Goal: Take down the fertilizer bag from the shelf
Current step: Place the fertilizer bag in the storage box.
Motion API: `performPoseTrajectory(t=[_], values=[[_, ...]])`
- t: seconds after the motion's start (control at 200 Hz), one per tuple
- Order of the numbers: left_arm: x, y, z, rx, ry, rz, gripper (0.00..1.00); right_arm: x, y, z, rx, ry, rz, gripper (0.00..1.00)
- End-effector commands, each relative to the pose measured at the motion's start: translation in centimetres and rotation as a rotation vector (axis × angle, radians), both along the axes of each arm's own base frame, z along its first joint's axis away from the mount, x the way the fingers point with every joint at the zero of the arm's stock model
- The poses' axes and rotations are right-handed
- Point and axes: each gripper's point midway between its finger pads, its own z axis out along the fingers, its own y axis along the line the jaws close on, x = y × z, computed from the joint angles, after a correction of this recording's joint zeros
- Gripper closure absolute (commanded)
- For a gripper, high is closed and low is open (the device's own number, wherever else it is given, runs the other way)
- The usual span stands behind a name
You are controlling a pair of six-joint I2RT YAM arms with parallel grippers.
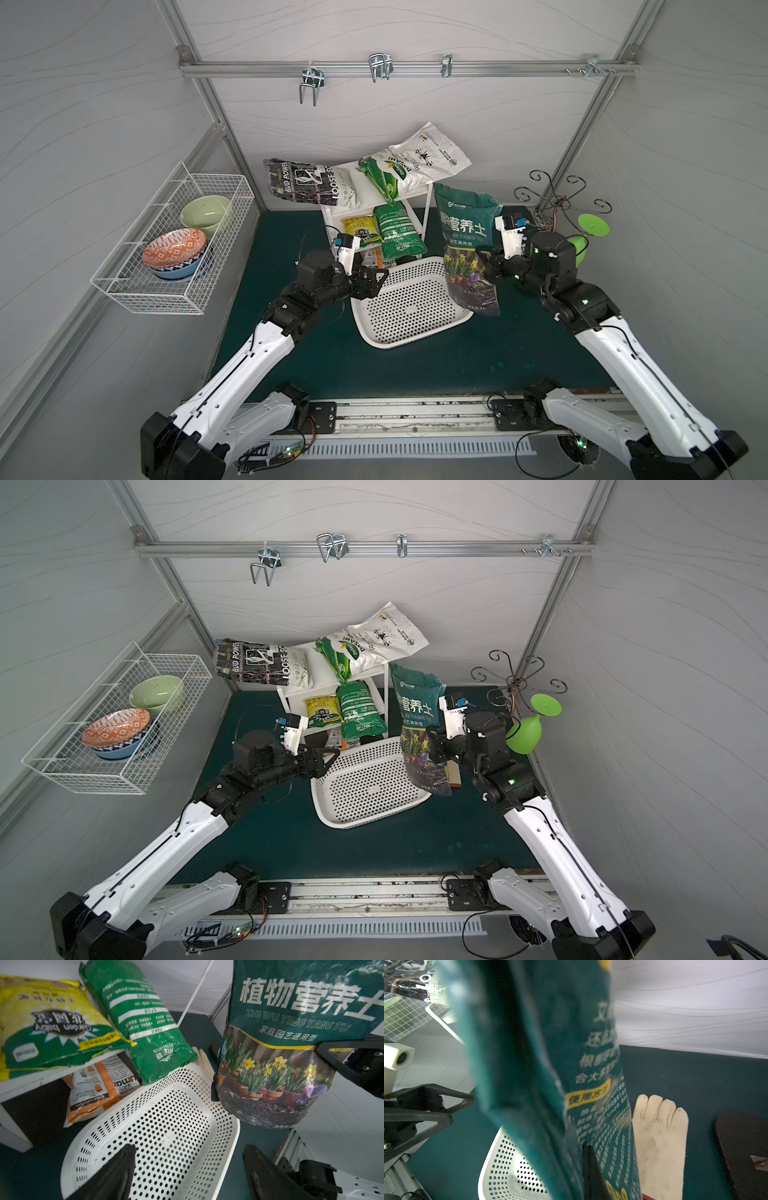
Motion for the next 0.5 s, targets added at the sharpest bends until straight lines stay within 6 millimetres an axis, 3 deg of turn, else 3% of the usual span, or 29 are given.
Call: performPoseTrajectory(t=[0.0,0.245,0.495], values=[[0.0,0.4,-1.5,0.019,0.027,0.031,0.15,0.0,1.2,8.9,0.207,-0.317,0.055,1.00],[-1.3,2.0,-6.1,0.110,0.119,0.065,0.15,1.3,1.7,6.5,0.225,-0.409,0.052,1.00],[-2.1,2.9,-10.5,0.143,0.231,0.108,0.14,3.4,1.5,6.1,0.253,-0.527,-0.014,1.00]])
